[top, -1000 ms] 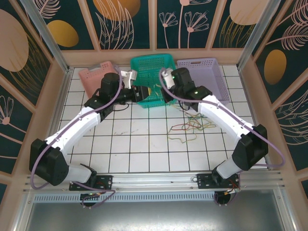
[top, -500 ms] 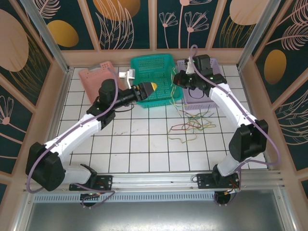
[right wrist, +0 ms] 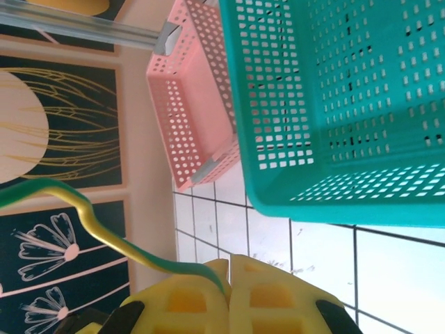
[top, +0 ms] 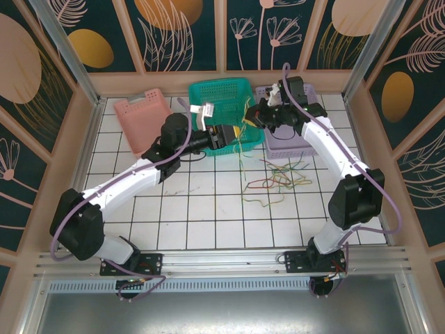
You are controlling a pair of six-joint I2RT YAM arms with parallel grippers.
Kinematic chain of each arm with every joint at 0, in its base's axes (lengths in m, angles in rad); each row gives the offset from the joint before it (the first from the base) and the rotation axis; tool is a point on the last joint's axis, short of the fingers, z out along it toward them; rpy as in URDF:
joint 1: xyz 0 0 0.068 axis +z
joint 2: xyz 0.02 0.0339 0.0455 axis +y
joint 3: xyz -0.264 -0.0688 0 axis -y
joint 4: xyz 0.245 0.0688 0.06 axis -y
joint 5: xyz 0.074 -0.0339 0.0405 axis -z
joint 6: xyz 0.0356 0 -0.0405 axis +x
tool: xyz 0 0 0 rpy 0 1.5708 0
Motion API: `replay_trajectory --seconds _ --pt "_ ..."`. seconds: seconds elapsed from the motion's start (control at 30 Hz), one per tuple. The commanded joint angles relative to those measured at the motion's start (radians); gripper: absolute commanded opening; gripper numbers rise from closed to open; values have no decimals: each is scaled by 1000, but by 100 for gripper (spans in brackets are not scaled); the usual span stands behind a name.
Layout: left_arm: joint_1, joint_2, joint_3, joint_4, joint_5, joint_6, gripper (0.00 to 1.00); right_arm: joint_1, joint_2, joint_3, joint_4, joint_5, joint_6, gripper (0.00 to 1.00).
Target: Untangle the cables
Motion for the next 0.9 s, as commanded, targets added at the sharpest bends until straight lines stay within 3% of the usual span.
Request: replay_trajectory --seconds 0.0,0.23,0.6,0.67,0.77,0.87 --pt "-3 22 16 48 47 45 53 -9 3 31 -14 -66 47 0" --pt "-3 50 17 50 92 90 52 -11 12 31 -28 -113 66 0" --pt "-4 81 33 36 95 99 34 -10 5 -2 -14 -145 93 0" --pt "-4 88 39 32 95 100 36 -10 6 -5 -9 -151 100 0" --pt "-3 92 49 6 76 115 54 -10 7 -2 -11 -153 99 0" --pt "-4 87 50 -14 60 130 55 -9 7 3 -24 -152 91 0"
